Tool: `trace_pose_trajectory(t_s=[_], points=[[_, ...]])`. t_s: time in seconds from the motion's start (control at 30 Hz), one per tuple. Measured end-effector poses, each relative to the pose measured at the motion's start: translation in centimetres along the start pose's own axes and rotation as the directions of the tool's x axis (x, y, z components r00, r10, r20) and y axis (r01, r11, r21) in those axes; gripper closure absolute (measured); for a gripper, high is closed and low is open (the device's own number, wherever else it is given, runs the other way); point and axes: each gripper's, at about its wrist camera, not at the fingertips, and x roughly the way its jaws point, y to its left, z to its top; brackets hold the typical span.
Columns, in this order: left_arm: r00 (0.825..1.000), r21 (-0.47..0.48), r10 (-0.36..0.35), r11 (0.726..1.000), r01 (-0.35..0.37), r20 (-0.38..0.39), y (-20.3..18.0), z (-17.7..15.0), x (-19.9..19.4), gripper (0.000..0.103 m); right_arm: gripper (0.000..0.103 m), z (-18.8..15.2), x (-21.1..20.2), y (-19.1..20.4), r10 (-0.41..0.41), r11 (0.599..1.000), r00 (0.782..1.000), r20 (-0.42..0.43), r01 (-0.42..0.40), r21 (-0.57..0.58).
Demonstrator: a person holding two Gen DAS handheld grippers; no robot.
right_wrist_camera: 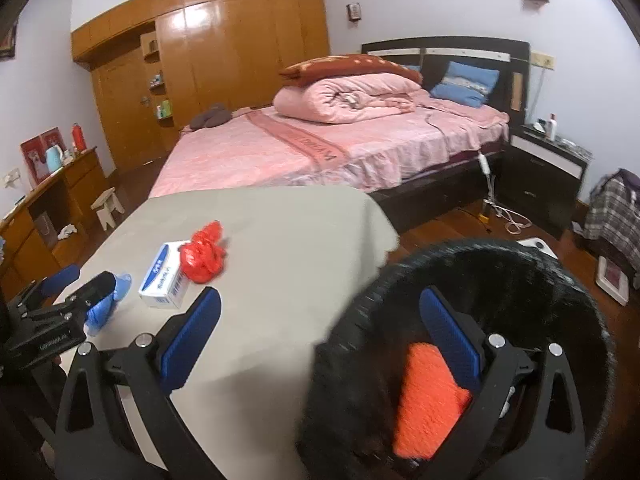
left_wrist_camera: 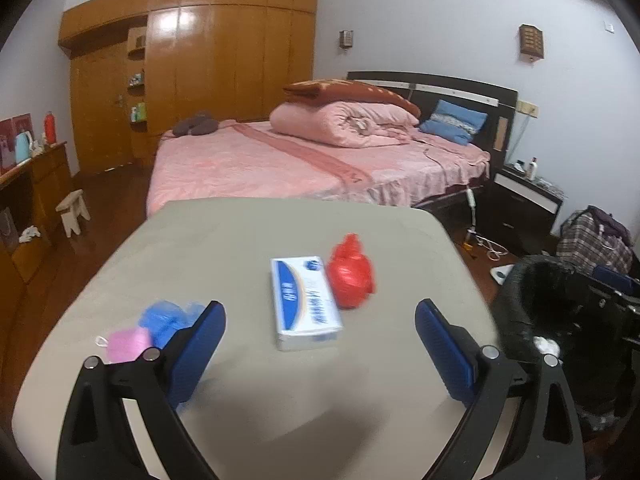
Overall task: Collect trash
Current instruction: 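Move both tools back over the remaining items on the bed, then grasp the red plastic bag with the right tool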
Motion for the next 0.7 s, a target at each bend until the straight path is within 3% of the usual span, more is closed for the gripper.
trace_pose_trajectory(t_s=[0.23,0.7], points=[[0.998,-0.019,0.058,0.998,-0.058,0.009,3.3,0.8,2.8,0.009,0.006,1.3,5.0,2.8,0.028,1.000,0.999,-0.018,-0.028,-0.014],[0.996,-0.053,0.090,0.995,-0.090,-0.001,7.4,0.5,5.9,0.009,0.006,2.1,14.3,9.1,0.112,0.989,0.987,-0.113,-0.121,-0.080]])
